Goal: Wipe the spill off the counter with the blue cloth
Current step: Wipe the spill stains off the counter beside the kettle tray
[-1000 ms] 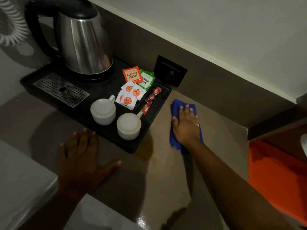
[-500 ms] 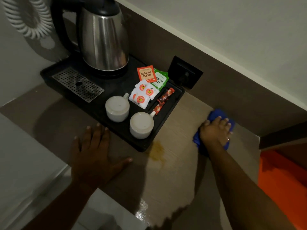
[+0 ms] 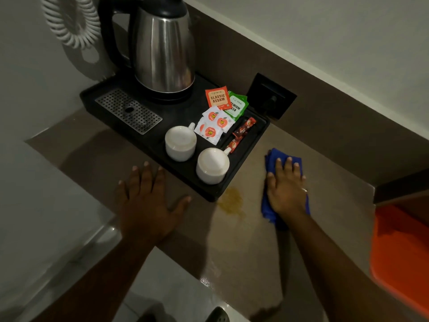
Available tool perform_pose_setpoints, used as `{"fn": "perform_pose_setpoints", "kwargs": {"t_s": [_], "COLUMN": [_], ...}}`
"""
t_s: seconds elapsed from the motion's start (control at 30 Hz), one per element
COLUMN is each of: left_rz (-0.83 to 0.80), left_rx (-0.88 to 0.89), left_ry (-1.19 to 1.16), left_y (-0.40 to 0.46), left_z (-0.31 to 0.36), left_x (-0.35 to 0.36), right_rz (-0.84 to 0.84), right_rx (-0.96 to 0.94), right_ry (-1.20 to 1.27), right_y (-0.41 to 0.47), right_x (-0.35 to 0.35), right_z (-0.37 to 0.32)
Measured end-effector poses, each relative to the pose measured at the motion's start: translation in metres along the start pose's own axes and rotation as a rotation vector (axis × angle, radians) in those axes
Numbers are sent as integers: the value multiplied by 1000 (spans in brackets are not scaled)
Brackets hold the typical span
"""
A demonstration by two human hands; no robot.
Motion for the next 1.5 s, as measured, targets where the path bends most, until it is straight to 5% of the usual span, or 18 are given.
{"fn": "perform_pose_setpoints", "kwargs": {"t_s": [0.2, 0.27, 0.37, 0.5, 0.63, 0.73, 0.87, 1.0, 1.17, 1.23, 1.3, 1.5], "left_rz": [-11, -4, 0, -26, -51, -74, -56, -68, -91, -87, -88, -104], "left_rx": [2, 12, 22, 23, 39, 50, 62, 70, 66, 71, 81, 72], "left_ry": [-18, -13, -23, -32, -16, -16, -34, -34, -49, -49, -48, -27], "left_y": [-1, -1, 0, 0, 1, 2, 3, 3, 4, 3, 2, 4], "left_z": [1, 0, 1, 1, 2, 2, 2, 2, 0, -1, 0, 0], "left_x": [-2, -1, 0, 0, -4, -2, -2, 2, 1, -1, -2, 2], "right_rz": [-169, -184, -96, -23, -90, -204, -85, 21, -34, -118, -152, 89], "right_rx": [-707, -658, -328, -66, -445, -697, -235, 181, -236, -469, -514, 282], "right_ry": [-89, -69, -26, -11, -18, -57, -38, 2, 1, -10, 17, 64], "right_y": [-84, -77, -44, -33, -93, -117, -81, -70, -128, -157, -173, -188], "right_x": [17, 10, 2, 10, 30, 24, 2, 16, 41, 39, 28, -5], "right_z": [-58, -33, -5, -29, -90, -69, -5, -47, -133, -120, -75, 60]}}
Point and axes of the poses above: each hand's wrist, its own y-axis towards the middle knuckle, its own x-axis out of the palm, z = x × y, the point moved 8 cm from there along y, towards the middle knuckle, and after that the axes turned 13 degrees about -x, right-handed, at the moved point
